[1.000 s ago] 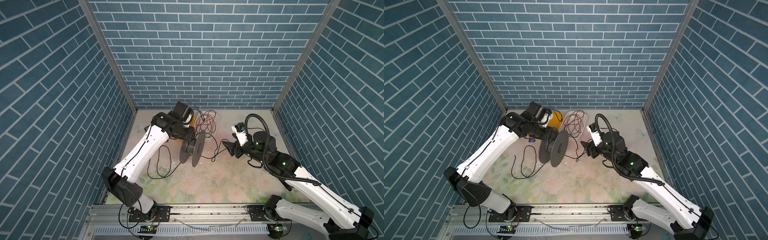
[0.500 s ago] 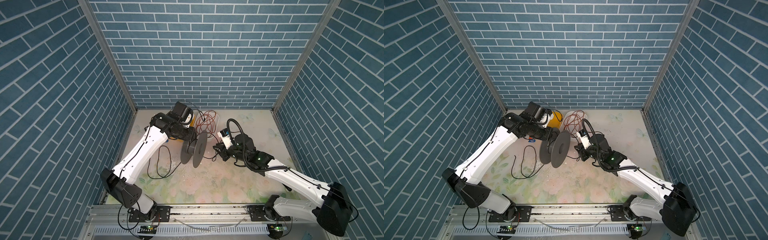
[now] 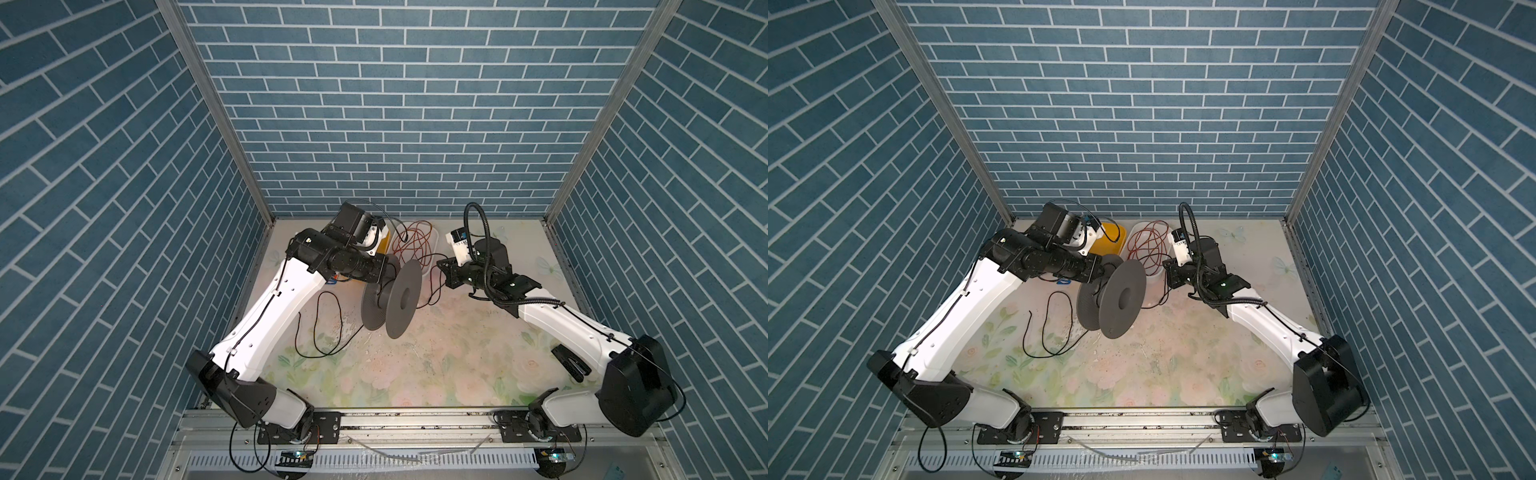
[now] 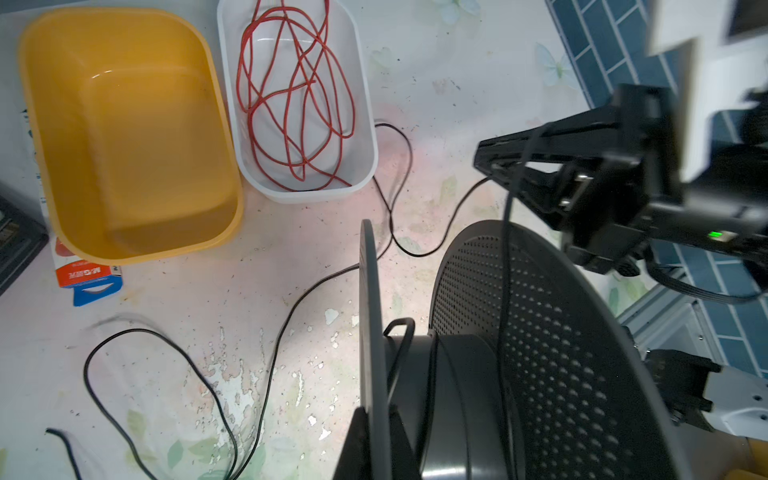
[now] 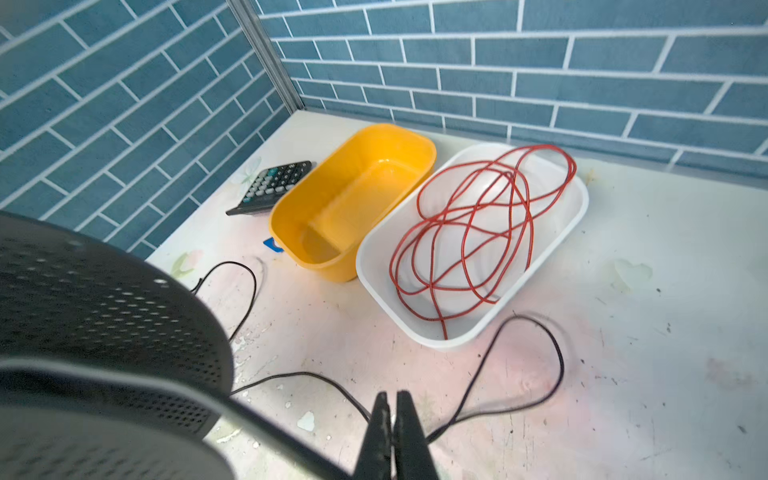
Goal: Wrap the cables
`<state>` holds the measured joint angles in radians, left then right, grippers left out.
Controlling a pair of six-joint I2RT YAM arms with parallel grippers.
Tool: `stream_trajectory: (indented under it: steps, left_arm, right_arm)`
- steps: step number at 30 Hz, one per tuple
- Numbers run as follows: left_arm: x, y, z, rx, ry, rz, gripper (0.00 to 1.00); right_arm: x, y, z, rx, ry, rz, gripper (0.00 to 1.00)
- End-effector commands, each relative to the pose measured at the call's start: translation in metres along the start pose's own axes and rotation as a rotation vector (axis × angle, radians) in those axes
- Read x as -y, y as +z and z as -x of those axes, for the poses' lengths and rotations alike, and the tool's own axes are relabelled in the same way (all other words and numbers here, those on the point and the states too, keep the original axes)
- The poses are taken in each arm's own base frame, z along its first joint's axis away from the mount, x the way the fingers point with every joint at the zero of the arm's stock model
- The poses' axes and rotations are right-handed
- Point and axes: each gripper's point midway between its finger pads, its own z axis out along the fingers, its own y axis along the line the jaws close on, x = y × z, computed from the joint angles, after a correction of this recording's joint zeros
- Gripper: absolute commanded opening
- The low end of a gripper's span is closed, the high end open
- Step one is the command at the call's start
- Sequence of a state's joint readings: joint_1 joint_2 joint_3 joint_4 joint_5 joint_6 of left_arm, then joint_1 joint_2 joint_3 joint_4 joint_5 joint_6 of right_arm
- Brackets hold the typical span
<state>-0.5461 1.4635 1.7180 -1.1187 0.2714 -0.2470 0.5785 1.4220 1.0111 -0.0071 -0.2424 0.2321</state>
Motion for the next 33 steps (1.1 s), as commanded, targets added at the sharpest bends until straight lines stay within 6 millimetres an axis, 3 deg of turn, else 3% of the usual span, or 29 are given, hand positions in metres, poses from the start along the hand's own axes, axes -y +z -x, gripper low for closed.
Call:
stream_trajectory:
  steps: [1, 4, 11, 13, 23, 27, 33]
  left_arm:
    - [0.021, -0.032, 0.026, 0.141, 0.004, -0.112, 0.00]
    - [0.024, -0.043, 0.040, 0.210, -0.020, -0.129, 0.00]
    - [0.033, -0.067, 0.062, 0.315, -0.053, -0.163, 0.00]
    - [0.035, -0.074, 0.065, 0.334, -0.057, -0.168, 0.00]
    - [0.035, -0.088, 0.070, 0.382, -0.080, -0.166, 0.00]
    - [0.035, -0.086, 0.070, 0.379, -0.087, -0.170, 0.00]
    - [0.035, -0.087, 0.070, 0.379, -0.084, -0.171, 0.00]
  right_arm:
    - [-0.004, 0.010, -0.013, -0.045, 0.018, 0.060, 0.00]
    - [-0.006, 0.015, -0.035, -0.062, 0.036, 0.096, 0.06]
    - [-0.006, 0.003, -0.059, 0.014, 0.060, 0.116, 0.52]
    - [-0.003, 0.001, -0.065, 0.020, 0.058, 0.105, 0.59]
    - [-0.019, -0.011, -0.077, 0.168, -0.058, 0.119, 0.60]
    - [-0.026, -0.004, -0.074, 0.189, -0.111, 0.112, 0.59]
    - [-0.011, 0.014, -0.071, 0.230, -0.092, 0.040, 0.52]
